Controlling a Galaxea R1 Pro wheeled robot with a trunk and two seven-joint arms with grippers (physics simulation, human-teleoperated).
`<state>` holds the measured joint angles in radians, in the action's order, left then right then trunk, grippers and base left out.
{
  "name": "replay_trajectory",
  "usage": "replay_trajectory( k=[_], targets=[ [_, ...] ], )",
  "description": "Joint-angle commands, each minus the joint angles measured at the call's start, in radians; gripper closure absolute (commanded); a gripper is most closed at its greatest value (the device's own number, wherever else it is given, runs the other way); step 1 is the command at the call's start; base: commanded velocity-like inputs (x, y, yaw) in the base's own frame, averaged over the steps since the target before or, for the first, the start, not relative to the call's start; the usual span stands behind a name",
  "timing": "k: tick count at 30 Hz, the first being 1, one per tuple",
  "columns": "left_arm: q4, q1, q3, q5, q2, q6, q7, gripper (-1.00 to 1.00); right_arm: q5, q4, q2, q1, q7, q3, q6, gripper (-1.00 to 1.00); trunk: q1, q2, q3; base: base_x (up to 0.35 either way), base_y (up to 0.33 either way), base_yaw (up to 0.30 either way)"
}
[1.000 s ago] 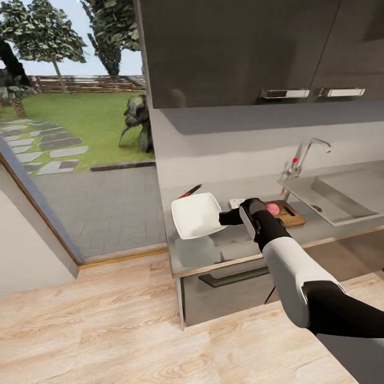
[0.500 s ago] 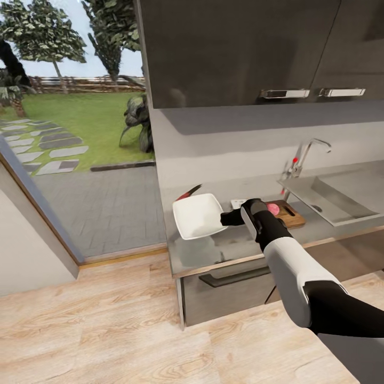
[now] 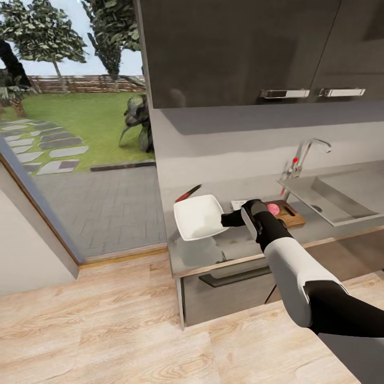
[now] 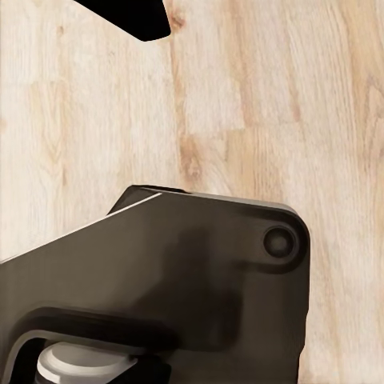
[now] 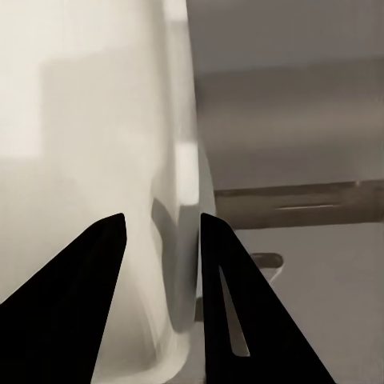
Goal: In the kitchen, take the Vidalia onion out of the sink, dice it on the chopping board with the paring knife, put the diced onion into the bowl on the countertop, then place both the paring knife and the chopping board into the sink.
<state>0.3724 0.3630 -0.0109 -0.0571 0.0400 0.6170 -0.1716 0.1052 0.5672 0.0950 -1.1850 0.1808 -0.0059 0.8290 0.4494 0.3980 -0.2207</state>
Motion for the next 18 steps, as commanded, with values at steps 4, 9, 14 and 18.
replay_trajectory(
  k=[4,9,14,18],
  targets=[
    [0.002,0.0,-0.001,-0.006,0.0,0.001,0.0,-1.0,0.008,-0.001,0.003,-0.001,0.008,0.0,0.004,1.0,0.001,0.002,-0.002,0.0,0.0,0.0],
    [0.002,0.0,-0.001,-0.006,0.0,0.001,0.0,-1.0,0.008,-0.009,0.001,-0.001,0.008,-0.001,0.004,1.0,0.001,0.002,-0.002,0.0,0.0,0.0],
    [0.002,0.001,-0.001,-0.006,0.0,0.001,0.0,-1.0,0.008,-0.019,-0.001,-0.001,0.008,-0.003,0.004,1.0,0.001,0.002,-0.002,0.0,0.0,0.0],
    [0.002,0.001,-0.001,-0.006,0.0,0.001,0.0,-1.0,0.008,-0.021,-0.001,-0.001,0.008,-0.003,0.004,1.0,0.001,0.002,-0.002,0.0,-0.075,0.0]
  ],
)
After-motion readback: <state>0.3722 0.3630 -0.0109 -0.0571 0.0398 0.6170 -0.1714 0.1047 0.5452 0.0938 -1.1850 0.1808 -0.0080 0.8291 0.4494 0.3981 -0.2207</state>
